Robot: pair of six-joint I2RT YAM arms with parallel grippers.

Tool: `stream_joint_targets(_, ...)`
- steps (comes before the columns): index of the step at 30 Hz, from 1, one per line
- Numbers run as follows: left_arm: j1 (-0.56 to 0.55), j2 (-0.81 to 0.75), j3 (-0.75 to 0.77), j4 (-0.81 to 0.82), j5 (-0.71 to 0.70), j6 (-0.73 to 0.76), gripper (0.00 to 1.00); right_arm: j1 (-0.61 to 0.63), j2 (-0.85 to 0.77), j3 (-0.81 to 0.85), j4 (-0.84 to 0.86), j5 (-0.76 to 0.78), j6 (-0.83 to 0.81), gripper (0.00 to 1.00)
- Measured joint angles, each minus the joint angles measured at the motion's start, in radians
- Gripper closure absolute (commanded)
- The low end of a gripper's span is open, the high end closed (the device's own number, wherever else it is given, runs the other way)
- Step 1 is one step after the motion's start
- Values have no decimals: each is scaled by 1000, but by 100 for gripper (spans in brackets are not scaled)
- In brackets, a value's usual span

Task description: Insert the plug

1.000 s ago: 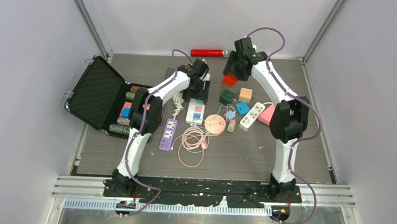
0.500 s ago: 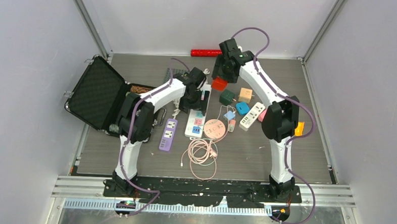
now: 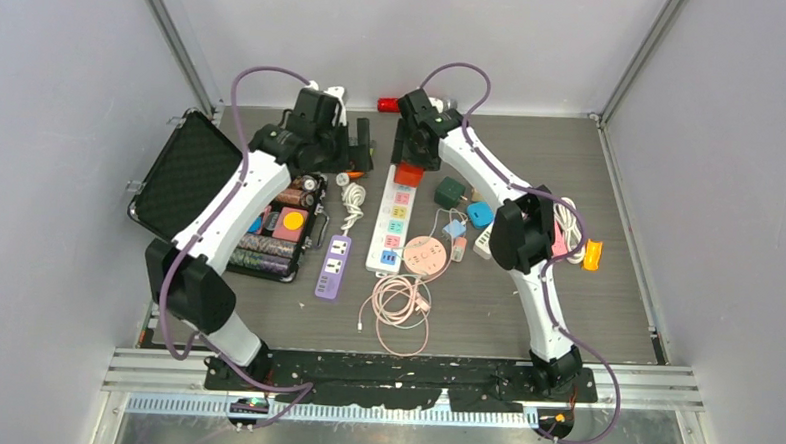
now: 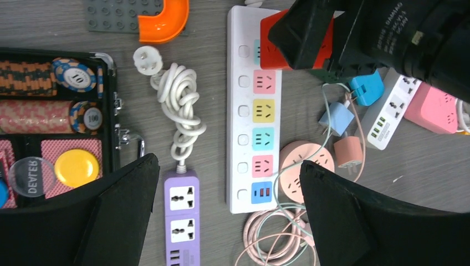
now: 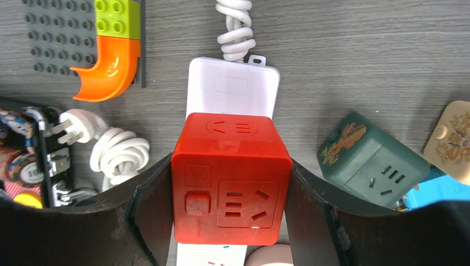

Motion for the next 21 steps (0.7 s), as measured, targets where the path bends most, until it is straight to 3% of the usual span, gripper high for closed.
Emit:
stream_joint_targets(8, 42, -93, -153, 10, -24, 25, 5, -1, 61, 8, 3, 20, -17, 95)
stream_joint_targets(21, 81, -93, -178, 10, -31, 32, 6, -2, 74, 20, 13, -21, -41, 95)
